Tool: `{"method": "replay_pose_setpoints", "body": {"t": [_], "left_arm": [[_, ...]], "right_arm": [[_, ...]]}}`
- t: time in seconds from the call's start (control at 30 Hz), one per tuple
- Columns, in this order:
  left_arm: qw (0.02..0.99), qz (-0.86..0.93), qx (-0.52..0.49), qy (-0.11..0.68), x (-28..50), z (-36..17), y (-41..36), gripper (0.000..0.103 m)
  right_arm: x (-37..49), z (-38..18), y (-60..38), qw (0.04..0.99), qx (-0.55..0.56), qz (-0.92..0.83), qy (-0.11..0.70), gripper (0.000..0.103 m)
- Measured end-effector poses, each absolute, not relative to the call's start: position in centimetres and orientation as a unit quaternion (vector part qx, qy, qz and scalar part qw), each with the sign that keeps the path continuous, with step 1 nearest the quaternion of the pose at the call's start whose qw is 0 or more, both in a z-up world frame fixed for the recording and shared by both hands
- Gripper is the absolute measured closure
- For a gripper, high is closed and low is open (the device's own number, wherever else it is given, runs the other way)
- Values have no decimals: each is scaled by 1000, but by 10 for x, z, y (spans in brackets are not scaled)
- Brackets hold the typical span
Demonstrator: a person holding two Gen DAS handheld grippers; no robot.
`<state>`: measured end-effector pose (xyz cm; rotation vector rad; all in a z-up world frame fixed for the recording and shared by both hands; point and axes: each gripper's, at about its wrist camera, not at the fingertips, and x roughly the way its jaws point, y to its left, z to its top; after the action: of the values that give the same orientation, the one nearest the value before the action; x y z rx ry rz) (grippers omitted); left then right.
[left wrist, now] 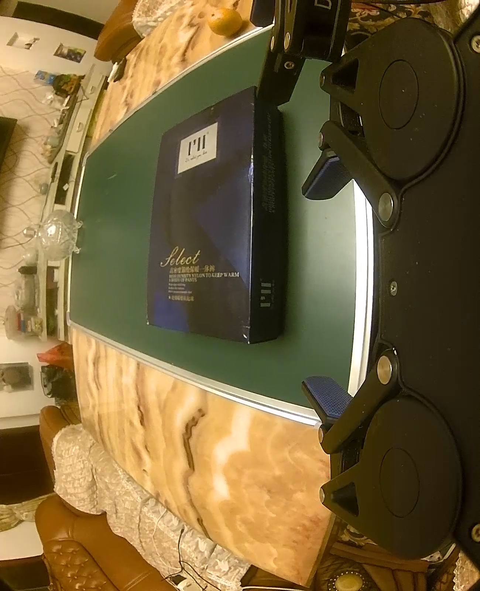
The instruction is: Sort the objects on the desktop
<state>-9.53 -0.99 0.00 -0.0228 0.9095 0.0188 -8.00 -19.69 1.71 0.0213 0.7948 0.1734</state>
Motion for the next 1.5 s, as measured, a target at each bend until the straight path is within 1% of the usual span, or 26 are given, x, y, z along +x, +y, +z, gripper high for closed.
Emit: {"method": "replay_pose_setpoints", "body": {"t": [0.7, 1.5], "left_arm": [[905, 14, 19, 425, -61, 20, -20, 0], [904, -1, 35, 426, -17, 8, -36, 0]], "right_arm": [[-50, 35, -197, 927, 2, 67, 368, 0], [-19, 24, -217, 925, 17, 40, 378, 0]]}}
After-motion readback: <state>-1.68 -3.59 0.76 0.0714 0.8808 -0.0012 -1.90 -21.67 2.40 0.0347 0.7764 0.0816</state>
